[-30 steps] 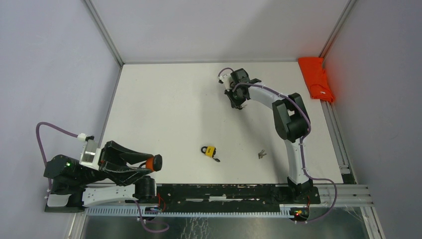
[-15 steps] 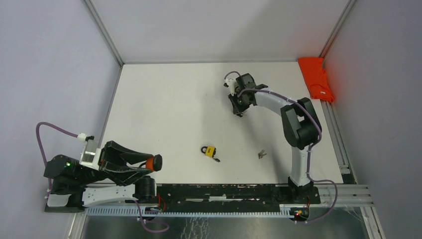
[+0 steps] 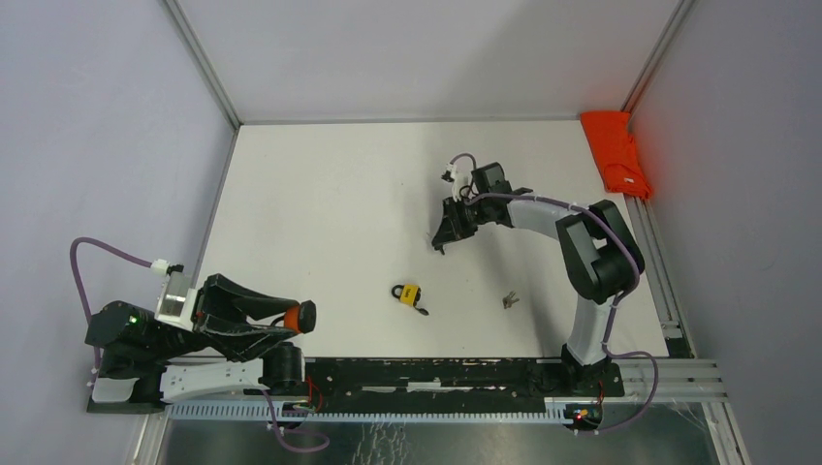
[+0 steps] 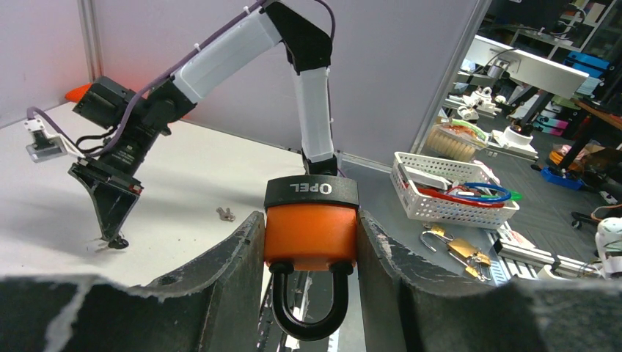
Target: Unlock with the key
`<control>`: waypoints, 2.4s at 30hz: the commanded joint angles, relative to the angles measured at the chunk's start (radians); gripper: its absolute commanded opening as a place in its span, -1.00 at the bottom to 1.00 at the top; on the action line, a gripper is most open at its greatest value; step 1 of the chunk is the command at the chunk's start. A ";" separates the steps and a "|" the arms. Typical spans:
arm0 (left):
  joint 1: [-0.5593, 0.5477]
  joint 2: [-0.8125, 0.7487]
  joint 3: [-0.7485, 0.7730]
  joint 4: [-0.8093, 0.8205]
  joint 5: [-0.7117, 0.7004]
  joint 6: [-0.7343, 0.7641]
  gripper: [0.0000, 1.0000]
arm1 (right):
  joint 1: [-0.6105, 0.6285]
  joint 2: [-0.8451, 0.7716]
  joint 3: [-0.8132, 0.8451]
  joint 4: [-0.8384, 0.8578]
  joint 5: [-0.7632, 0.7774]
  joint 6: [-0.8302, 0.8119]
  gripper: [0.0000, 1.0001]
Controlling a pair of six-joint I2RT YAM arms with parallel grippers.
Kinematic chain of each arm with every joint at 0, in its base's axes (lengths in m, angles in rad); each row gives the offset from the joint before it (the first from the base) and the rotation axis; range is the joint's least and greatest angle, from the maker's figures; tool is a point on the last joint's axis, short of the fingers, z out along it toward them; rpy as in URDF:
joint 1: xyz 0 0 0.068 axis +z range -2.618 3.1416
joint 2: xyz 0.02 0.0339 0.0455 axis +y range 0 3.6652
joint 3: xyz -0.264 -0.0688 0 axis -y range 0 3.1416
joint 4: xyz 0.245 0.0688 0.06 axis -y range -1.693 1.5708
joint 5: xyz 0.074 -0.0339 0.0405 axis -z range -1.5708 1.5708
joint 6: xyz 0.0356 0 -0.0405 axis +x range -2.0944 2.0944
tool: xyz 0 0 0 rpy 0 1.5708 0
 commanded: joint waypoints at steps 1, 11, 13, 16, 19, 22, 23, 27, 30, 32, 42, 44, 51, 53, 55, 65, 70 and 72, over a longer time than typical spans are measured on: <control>-0.006 -0.012 0.007 0.061 0.018 0.005 -0.96 | -0.024 0.021 -0.081 0.248 -0.222 0.237 -1.00; -0.006 -0.012 0.002 0.074 0.034 -0.002 -0.96 | -0.073 0.022 -0.183 0.392 -0.197 0.446 -0.63; -0.006 -0.012 0.000 0.077 0.036 -0.003 -0.96 | -0.082 0.014 -0.171 0.347 -0.152 0.424 -0.47; -0.005 -0.012 -0.006 0.081 0.039 -0.007 -0.96 | -0.096 0.012 -0.149 0.282 -0.097 0.391 -0.28; -0.006 -0.012 -0.008 0.080 0.038 -0.010 -0.96 | -0.104 0.014 -0.123 0.204 -0.032 0.347 -0.21; -0.007 -0.012 -0.008 0.080 0.037 -0.012 -0.96 | -0.113 0.008 -0.109 0.155 0.019 0.323 -0.08; -0.005 -0.012 -0.008 0.080 0.037 -0.013 -0.96 | -0.118 0.006 -0.104 0.141 0.032 0.315 -0.04; -0.007 -0.012 -0.009 0.081 0.033 -0.014 -0.96 | -0.107 -0.018 -0.050 0.044 0.138 0.190 -0.03; -0.005 -0.012 -0.008 0.083 0.029 -0.011 -0.96 | -0.050 -0.074 0.010 -0.072 0.345 0.018 -0.03; -0.006 -0.012 -0.007 0.084 0.020 -0.008 -0.96 | 0.016 -0.117 0.035 -0.130 0.521 -0.097 -0.03; -0.005 -0.012 0.013 0.075 -0.032 -0.002 -0.96 | 0.320 -0.193 -0.015 -0.211 0.979 -0.395 -0.04; -0.005 -0.012 0.017 0.071 -0.039 -0.001 -0.96 | 0.358 -0.188 -0.020 -0.223 1.016 -0.430 -0.04; -0.007 -0.012 0.019 0.072 -0.040 0.001 -0.96 | 0.432 -0.136 -0.009 -0.231 1.091 -0.494 -0.06; -0.006 -0.012 0.024 0.067 -0.040 -0.001 -0.96 | 0.444 -0.129 -0.009 -0.232 1.076 -0.508 -0.06; -0.007 -0.012 0.026 0.062 -0.041 -0.003 -0.96 | 0.453 -0.117 -0.005 -0.242 1.049 -0.518 -0.06; -0.005 -0.012 0.029 0.058 -0.048 0.007 -0.96 | 0.468 -0.066 0.008 -0.227 1.023 -0.551 -0.07; -0.006 -0.011 0.034 0.053 -0.047 0.004 -0.96 | 0.468 -0.042 0.028 -0.215 1.021 -0.565 -0.07; -0.006 -0.012 0.036 0.049 -0.048 0.001 -0.96 | 0.468 -0.035 0.030 -0.209 1.029 -0.574 -0.09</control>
